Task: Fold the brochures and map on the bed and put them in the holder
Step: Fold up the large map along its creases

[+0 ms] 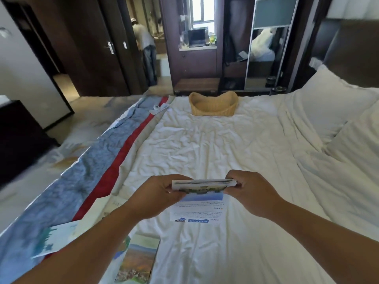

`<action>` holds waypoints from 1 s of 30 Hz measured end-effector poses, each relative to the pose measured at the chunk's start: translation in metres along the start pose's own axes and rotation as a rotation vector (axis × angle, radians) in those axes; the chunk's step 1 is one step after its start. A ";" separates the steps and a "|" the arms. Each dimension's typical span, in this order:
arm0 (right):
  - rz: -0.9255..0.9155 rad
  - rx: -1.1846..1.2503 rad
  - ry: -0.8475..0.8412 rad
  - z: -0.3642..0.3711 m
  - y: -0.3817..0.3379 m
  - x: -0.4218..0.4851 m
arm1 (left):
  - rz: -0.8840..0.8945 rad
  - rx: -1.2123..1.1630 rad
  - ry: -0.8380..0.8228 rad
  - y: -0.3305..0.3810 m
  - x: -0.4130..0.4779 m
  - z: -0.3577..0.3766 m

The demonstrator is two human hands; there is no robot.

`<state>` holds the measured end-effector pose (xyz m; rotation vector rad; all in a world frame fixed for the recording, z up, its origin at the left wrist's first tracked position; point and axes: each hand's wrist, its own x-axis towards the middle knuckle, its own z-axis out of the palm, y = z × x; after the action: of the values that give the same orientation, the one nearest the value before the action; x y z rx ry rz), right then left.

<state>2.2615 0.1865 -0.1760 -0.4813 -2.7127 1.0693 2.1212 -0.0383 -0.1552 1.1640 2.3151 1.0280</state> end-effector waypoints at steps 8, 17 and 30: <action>0.174 0.476 -0.100 0.019 -0.035 -0.019 | 0.231 0.374 0.220 -0.012 -0.040 -0.023; 0.589 1.306 -0.320 0.053 -0.096 -0.017 | 0.590 0.585 0.366 -0.038 -0.079 -0.064; 0.586 1.173 -0.117 0.117 -0.165 0.007 | 0.711 0.650 0.314 -0.102 -0.117 -0.125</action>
<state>2.1833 0.0020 -0.1461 -0.9547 -1.5175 2.5448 2.0627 -0.2287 -0.1475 2.3459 2.6259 0.6795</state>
